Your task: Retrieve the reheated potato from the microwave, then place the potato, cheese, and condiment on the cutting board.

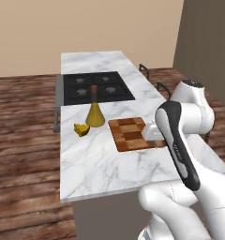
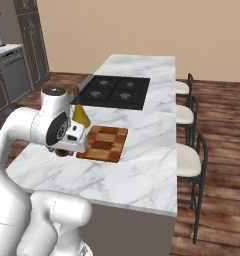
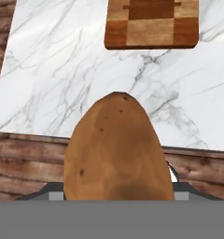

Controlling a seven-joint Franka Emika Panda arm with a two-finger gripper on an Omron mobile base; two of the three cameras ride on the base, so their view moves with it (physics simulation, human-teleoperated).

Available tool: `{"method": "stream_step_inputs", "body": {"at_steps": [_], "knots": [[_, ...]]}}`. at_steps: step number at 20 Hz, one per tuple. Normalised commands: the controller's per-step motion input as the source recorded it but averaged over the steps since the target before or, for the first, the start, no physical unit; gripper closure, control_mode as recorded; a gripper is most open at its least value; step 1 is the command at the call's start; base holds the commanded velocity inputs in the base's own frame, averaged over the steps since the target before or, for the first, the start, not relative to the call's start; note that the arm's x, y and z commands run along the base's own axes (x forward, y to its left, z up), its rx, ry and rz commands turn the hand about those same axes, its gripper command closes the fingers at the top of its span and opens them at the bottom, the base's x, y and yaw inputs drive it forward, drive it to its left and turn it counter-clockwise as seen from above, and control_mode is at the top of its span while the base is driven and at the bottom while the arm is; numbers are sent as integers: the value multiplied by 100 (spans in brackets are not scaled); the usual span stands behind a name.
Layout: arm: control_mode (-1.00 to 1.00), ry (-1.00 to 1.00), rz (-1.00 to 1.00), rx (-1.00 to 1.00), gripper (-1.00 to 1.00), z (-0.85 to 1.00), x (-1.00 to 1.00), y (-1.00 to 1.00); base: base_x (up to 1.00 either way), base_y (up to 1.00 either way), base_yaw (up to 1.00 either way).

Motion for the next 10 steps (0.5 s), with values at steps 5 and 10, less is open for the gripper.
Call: {"method": "stream_step_inputs", "body": {"at_steps": [5, 10], "knots": [[-100, 19, 0, 1, 100, 0, 83, -14, 0, 0, 0], [-100, 11, 0, 0, 100, -5, 76, -13, 0, 0, 0]]}}
